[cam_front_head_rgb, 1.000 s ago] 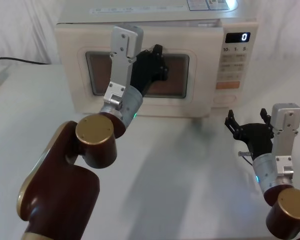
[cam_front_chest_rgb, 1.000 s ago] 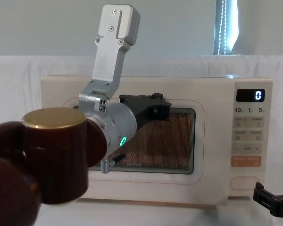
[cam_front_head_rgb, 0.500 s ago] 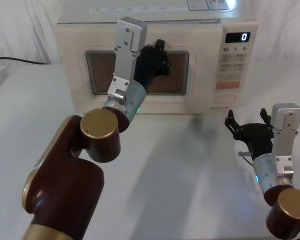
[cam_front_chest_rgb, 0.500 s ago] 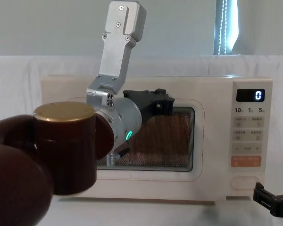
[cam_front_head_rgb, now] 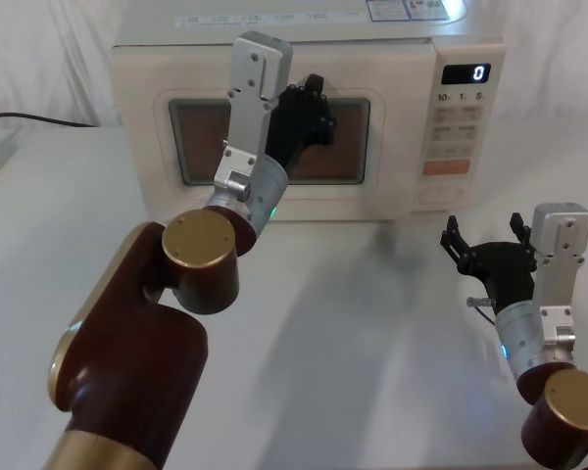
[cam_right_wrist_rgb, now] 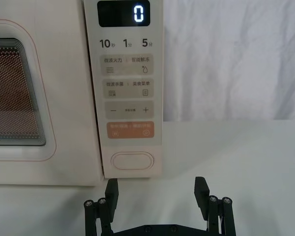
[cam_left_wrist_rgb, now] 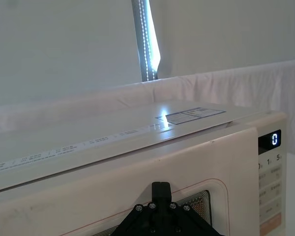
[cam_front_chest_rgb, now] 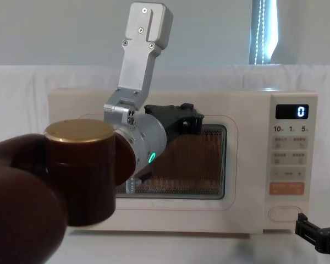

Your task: Press the button to open the microwave door with one hand; close the microwave door with the other hand.

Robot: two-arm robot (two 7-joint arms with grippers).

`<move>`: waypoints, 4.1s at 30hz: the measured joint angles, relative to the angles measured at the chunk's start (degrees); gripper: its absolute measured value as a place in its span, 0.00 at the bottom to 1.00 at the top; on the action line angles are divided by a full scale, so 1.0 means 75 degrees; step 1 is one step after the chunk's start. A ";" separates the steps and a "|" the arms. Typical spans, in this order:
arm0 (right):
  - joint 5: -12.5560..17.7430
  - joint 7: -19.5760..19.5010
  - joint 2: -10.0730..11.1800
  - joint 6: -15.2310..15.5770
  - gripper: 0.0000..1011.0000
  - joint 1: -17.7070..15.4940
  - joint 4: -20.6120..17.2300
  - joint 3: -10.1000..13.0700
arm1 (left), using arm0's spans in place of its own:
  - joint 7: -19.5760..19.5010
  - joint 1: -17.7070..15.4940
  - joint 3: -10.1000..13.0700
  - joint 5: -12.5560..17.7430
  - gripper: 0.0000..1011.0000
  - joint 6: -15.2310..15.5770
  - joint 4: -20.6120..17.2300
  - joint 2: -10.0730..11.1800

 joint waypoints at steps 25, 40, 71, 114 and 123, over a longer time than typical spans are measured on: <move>0.0000 0.0000 0.0000 0.0000 0.99 0.0000 0.0000 0.0000 | -0.0028 -0.0242 -0.0029 0.0041 0.00 -0.0209 0.0484 -0.0132; 0.0000 0.0000 0.0000 0.0000 0.99 0.0000 0.0000 0.0000 | -0.0055 -0.0283 -0.0038 0.0022 0.00 -0.0229 0.0564 -0.0164; 0.0000 0.0000 0.0000 0.0000 0.99 0.0000 0.0000 -0.0001 | -0.0354 0.1872 -0.0480 -0.0745 0.00 0.0803 -0.2332 0.0705; 0.0000 0.0000 0.0000 0.0000 0.99 0.0000 0.0000 0.0000 | 0.0342 0.4212 -0.1756 -0.1045 0.00 0.0513 -0.3455 0.1061; 0.0000 0.0000 0.0000 0.0000 0.99 0.0000 0.0000 0.0000 | 0.0359 0.4237 -0.1837 -0.1155 0.00 0.0521 -0.3442 0.0985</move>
